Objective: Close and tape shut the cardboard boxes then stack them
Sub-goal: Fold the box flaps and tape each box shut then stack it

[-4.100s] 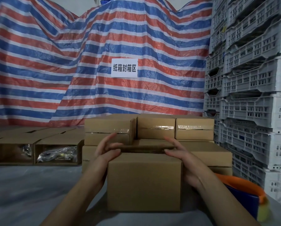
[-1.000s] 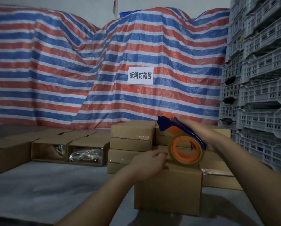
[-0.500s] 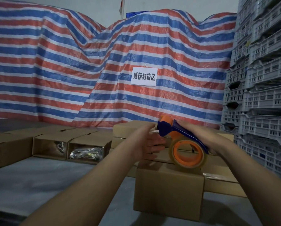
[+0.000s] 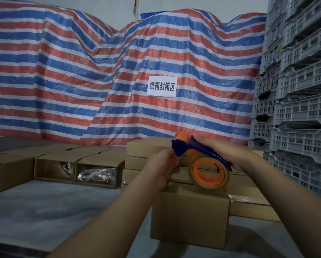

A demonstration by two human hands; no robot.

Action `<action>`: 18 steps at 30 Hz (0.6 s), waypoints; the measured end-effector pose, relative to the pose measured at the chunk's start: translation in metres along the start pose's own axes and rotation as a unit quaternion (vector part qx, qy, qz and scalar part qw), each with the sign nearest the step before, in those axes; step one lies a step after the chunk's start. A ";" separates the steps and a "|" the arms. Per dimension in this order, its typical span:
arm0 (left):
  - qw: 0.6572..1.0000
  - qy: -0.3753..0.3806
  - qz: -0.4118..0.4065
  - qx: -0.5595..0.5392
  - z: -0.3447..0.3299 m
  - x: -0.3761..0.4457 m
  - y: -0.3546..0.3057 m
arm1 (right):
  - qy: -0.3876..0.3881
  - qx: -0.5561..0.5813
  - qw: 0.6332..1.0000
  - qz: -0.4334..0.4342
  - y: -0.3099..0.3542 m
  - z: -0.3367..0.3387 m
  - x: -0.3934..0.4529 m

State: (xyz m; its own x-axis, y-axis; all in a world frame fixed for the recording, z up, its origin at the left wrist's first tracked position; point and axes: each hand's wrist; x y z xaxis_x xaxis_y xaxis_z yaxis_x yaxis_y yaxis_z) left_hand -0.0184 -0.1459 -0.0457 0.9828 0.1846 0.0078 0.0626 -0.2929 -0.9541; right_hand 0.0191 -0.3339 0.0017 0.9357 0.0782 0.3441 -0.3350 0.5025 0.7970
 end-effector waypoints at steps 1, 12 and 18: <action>1.000 -0.018 -0.001 -0.008 -0.001 0.000 0.003 | 0.000 -0.016 1.000 0.000 0.003 0.000 0.001; 0.990 -0.118 0.019 -0.081 0.001 0.016 0.021 | 0.075 -0.082 0.992 -0.055 0.006 0.034 0.003; 0.979 -0.128 0.049 -0.154 0.002 0.020 0.019 | 0.119 -0.081 0.987 -0.070 0.015 0.026 0.011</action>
State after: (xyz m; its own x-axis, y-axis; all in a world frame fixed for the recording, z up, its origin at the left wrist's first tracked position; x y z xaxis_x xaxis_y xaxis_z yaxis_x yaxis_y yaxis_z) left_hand 0.0024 -0.1465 -0.0646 0.9132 0.3593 -0.1925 0.0581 -0.5821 -0.8111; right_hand 0.0212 -0.3476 0.0307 0.9775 0.1888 0.0943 -0.1966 0.6518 0.7325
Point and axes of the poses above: each hand's wrist, its own x-axis towards the middle knuckle, its own z-axis out of the back of the hand, y = z × x, and after that the axes turned 10 degrees about -y, right-handed
